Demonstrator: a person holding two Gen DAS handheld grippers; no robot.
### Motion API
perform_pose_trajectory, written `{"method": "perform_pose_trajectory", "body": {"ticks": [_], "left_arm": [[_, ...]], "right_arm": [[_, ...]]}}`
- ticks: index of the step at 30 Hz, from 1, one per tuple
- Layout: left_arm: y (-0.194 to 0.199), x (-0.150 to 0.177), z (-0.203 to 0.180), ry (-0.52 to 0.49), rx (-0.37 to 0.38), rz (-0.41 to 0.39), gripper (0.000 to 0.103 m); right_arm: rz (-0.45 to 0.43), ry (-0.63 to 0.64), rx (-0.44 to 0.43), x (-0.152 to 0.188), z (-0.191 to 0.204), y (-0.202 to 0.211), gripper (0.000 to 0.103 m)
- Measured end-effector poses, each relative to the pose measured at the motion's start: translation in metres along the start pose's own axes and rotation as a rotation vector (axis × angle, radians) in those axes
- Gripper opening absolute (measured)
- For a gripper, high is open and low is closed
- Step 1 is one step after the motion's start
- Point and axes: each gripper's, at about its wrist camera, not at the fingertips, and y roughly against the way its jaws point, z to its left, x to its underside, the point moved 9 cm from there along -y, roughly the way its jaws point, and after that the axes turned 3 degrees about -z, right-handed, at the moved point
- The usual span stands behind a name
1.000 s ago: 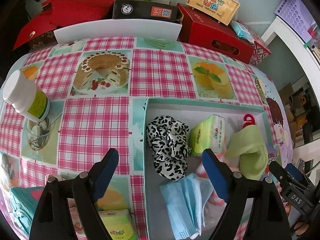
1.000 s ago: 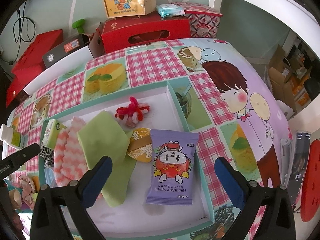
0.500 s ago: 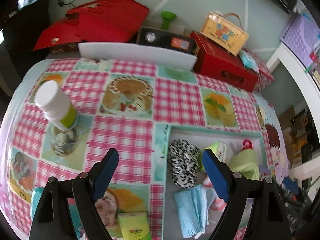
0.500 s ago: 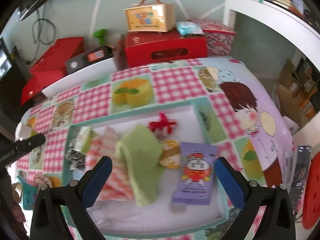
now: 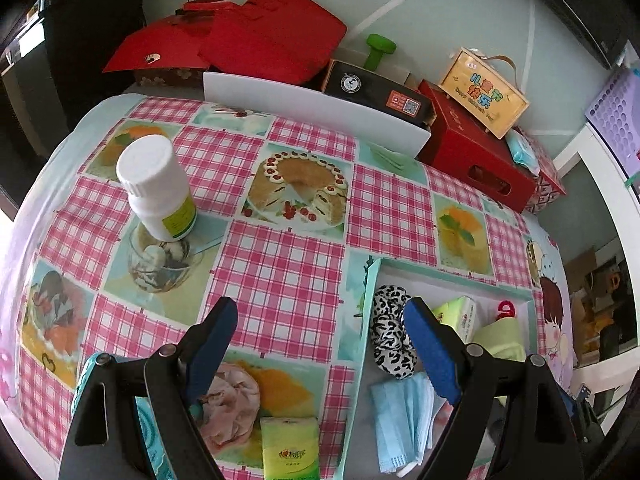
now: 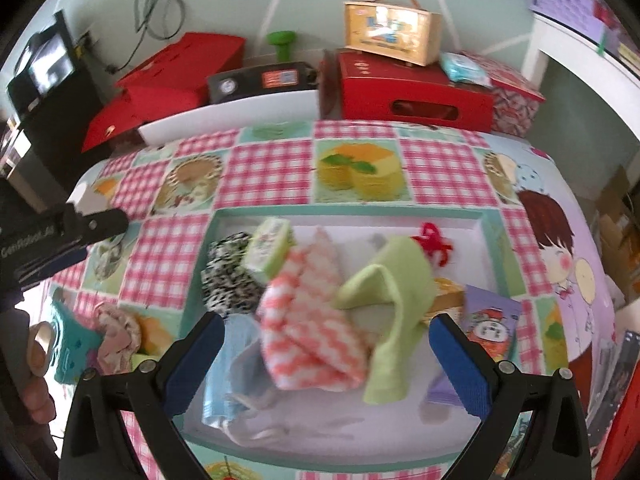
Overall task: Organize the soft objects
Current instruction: 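Move both tools back toward the green tissue pack and pink floral cloth, then grasp the green tissue pack with the right tool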
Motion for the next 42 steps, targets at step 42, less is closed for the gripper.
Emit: {"method": "perform_pose_trajectory", "body": {"ticks": [42], "left_arm": [[0.115,0.071,0.143,0.245,-0.038,-0.151,0.085]], "right_arm": [[0.058,0.32,-0.26,0.059,0.149,-0.006,0.094]]}}
